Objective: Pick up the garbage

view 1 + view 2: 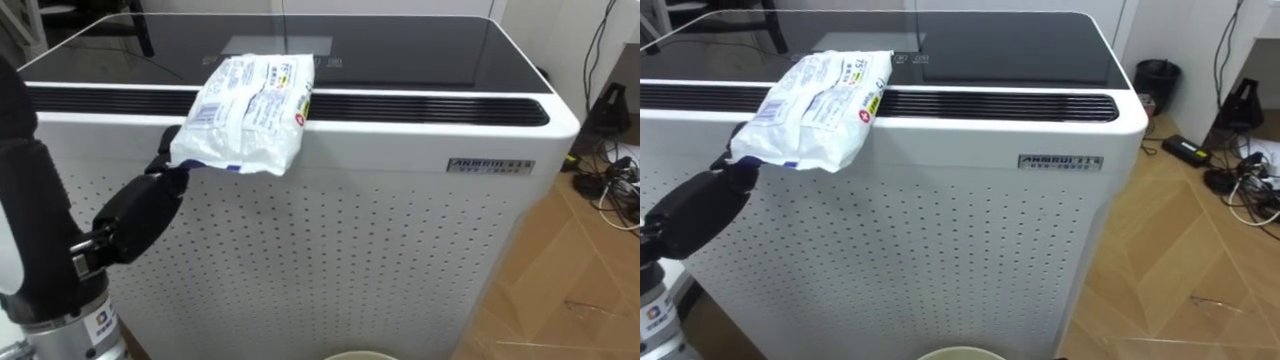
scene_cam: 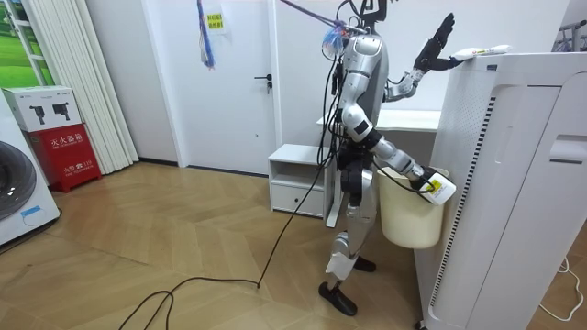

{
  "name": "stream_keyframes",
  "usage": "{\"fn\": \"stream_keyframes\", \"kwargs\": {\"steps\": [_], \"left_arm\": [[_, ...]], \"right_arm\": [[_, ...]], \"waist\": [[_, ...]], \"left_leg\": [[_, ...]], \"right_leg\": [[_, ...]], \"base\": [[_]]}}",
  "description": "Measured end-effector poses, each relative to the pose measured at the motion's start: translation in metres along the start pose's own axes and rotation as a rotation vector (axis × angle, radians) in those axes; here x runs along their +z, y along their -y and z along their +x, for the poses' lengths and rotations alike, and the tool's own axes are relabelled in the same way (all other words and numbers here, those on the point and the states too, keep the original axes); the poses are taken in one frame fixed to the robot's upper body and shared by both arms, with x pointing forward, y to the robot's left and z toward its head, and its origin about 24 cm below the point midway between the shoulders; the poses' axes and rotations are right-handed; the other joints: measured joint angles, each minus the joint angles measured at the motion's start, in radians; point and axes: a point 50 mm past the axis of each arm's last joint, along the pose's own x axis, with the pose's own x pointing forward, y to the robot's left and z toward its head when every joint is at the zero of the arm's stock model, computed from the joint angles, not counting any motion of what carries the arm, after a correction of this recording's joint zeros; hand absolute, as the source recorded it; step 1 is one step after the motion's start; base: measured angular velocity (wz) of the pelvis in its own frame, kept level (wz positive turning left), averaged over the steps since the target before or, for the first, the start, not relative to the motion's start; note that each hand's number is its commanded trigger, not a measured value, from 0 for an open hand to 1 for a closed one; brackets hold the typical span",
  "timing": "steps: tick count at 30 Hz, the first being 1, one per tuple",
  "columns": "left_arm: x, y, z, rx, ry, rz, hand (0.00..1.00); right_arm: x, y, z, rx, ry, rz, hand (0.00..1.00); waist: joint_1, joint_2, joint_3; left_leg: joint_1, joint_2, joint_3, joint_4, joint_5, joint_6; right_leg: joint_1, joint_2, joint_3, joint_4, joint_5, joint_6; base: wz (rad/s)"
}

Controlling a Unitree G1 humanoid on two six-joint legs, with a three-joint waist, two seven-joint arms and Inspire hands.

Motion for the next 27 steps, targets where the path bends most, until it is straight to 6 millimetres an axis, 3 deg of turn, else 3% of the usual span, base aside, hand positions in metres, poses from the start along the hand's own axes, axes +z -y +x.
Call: {"fn": "stream_keyframes", "kwargs": {"steps": [23,27], "left_arm": [[-0.001,0.001,-0.01,-0.091,0.071,0.117,0.0],[-0.002,0.003,-0.016,-0.123,0.067,0.136,0.0]], "right_arm": [[0.0,0.002,-0.001,0.012,-0.002,-0.01,1.0],[-0.001,0.002,-0.001,0.016,-0.003,-0.012,1.0]], "waist": [[-0.005,0.009,0.0007],[-0.014,0.01,0.0]], "left_leg": [[0.021,-0.006,0.001,-0.02,0.003,0.005],[0.021,-0.008,0.02,-0.022,0.006,0.01]], "right_leg": [[0.01,-0.013,-0.002,-0.001,0.0,0.002],[0.011,-0.013,-0.001,-0.001,0.002,0.008]], "base": [[0.0],[0.0]]}}
